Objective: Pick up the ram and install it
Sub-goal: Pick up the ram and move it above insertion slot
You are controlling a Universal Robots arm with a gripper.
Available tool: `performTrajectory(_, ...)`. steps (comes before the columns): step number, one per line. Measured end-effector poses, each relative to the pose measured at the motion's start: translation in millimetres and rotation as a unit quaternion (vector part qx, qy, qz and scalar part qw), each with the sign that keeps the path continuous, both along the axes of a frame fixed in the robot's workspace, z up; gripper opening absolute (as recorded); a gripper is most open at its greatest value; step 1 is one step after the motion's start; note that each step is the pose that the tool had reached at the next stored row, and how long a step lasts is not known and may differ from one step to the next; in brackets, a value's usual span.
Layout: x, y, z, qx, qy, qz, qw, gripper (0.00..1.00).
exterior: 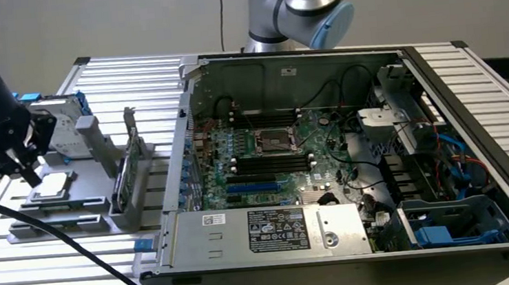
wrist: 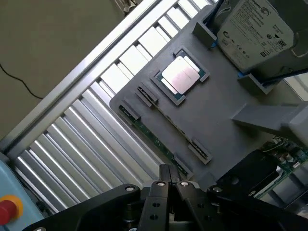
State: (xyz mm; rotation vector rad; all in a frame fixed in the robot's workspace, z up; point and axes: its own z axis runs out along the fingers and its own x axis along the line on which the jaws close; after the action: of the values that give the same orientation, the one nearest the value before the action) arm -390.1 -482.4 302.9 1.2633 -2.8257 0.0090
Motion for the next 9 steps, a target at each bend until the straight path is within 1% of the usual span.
performTrajectory(2,0.0,0.0,-1.9,0.0,-0.0002,0.018,0.9998,0.11)
performTrajectory(5,0.0,0.0,-4.9,0.0001,-0.0005,0.046,0.999,0.11)
performTrajectory(7,0.0,0.0,-6.9,0.0002,-0.0008,0.064,0.998,0.11)
performTrajectory(9,0.0,0.0,-8.9,0.0002,-0.001,0.082,0.9967,0.11)
